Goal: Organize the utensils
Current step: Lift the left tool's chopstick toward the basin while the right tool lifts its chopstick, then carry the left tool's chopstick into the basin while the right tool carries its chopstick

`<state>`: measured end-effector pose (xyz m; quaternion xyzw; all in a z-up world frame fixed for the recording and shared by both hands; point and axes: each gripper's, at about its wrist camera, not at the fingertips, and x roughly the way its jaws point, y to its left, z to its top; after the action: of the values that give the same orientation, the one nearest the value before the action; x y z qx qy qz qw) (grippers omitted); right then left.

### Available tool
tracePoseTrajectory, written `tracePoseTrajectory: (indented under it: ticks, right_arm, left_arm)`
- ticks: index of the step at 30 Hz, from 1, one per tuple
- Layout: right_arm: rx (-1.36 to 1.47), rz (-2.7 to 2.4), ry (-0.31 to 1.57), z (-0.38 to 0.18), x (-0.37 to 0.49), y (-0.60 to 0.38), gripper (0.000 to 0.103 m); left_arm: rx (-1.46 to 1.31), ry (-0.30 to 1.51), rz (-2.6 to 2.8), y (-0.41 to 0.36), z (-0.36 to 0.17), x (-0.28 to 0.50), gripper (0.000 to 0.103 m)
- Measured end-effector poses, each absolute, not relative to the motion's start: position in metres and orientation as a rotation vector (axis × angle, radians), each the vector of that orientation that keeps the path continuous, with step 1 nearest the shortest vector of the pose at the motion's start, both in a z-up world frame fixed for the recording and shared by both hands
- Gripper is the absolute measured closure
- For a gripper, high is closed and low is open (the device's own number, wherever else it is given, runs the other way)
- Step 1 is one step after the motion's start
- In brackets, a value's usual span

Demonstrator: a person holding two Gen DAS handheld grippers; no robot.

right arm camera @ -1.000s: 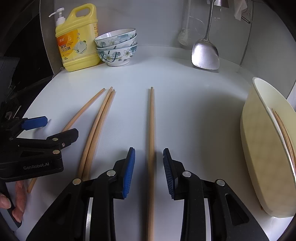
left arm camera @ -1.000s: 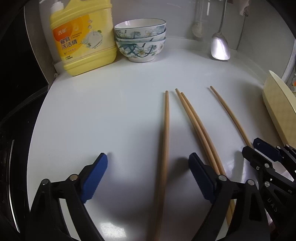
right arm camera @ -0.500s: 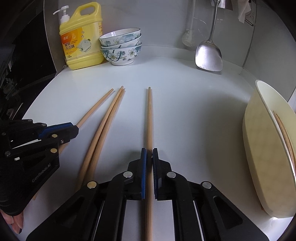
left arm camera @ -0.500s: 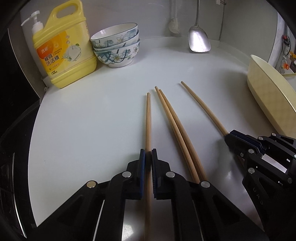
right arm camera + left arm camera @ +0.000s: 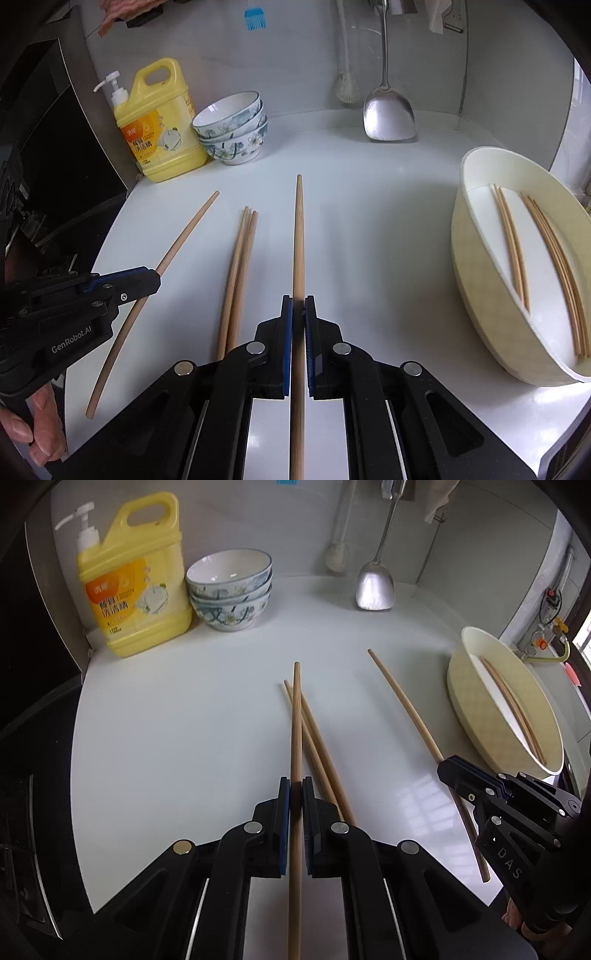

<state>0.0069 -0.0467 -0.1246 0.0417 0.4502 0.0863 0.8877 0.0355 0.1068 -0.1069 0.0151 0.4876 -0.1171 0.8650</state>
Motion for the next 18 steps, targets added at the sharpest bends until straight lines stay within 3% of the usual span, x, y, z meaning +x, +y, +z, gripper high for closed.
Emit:
tracePoseTrajectory:
  ticks: [8,18]
  right_arm:
    - [0.113,0.070,0.868,-0.067,-0.022,-0.084,0.097]
    - [0.139,-0.109,0.815,-0.030,-0.050,-0.190,0.097]
  left_arm:
    - [0.067,0.949,-0.369,0.070,-0.050,0.015,0.096]
    - [0.047,0.899,-0.558,-0.033,-0.013,0.019,0.096]
